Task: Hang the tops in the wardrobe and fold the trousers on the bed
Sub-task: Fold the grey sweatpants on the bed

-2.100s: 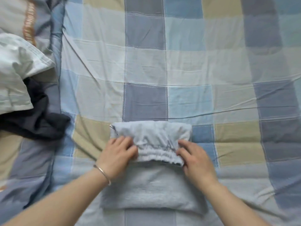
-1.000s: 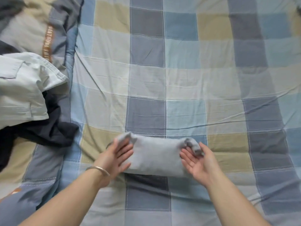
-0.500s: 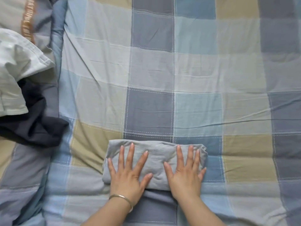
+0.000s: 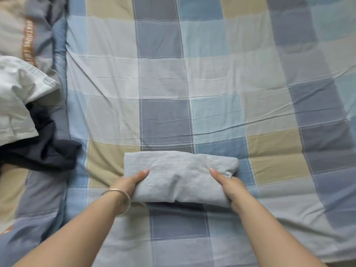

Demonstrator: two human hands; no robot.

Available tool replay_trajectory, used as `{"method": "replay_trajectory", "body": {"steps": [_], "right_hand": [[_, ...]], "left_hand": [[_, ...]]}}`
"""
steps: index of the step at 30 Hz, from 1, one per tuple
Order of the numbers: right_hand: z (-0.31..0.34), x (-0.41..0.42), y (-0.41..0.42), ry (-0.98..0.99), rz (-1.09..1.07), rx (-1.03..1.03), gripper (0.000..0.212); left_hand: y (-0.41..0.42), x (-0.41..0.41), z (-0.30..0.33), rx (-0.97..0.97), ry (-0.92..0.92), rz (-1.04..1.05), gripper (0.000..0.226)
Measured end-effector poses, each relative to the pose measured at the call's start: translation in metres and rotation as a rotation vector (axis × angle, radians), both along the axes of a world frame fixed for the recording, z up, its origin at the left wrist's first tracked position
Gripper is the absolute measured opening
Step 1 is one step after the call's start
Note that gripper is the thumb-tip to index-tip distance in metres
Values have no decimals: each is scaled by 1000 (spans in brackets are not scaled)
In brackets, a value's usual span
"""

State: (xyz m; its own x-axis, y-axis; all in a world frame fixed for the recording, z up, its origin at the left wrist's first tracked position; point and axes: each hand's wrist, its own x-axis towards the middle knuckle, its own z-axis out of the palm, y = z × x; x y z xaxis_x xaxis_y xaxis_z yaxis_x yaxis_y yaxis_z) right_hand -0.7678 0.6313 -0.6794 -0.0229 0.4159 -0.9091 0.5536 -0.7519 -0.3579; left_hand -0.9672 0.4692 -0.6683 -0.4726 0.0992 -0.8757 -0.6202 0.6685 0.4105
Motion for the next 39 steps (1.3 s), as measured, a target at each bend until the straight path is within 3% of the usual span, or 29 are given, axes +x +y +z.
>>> {"method": "replay_trajectory", "body": {"steps": [5,9,14,18,21,24,29,31,33,36,37,39], "right_hand": [[57,51,-22,177,-291,-24,32],[172,118,-49,118,-454,165,37],[348,229,-119,-6,-749,405,26],[419,339,-223,-154,-1074,466,37],[441,416,-316,-189,-1383,471,44],[442,489,-415,-196,-1640,468,39],[470,582,-558,-361,-1981,480,38],[477,614,-606,-442,-2122,475,47],[443,643,-663,-483,-2237,501,54],[399,674,-730,-532,-2373,420,82],[403,679,-742,-578,-2423,395,75],[430,684,-753,-638,-2513,392,43]], "left_hand": [[8,18,71,72,-6,-146,14],[23,65,190,109,109,-505,12],[43,177,339,192,297,-1047,18],[38,308,406,253,318,-1456,57],[13,429,436,336,365,-1800,48],[-32,555,454,476,387,-2105,39],[-140,747,469,683,397,-2522,53],[-189,807,476,789,372,-2633,54],[-237,854,483,895,378,-2705,47],[-302,913,489,989,320,-2835,41],[-320,931,491,996,243,-2872,40],[-352,964,494,984,92,-2905,40]]}}
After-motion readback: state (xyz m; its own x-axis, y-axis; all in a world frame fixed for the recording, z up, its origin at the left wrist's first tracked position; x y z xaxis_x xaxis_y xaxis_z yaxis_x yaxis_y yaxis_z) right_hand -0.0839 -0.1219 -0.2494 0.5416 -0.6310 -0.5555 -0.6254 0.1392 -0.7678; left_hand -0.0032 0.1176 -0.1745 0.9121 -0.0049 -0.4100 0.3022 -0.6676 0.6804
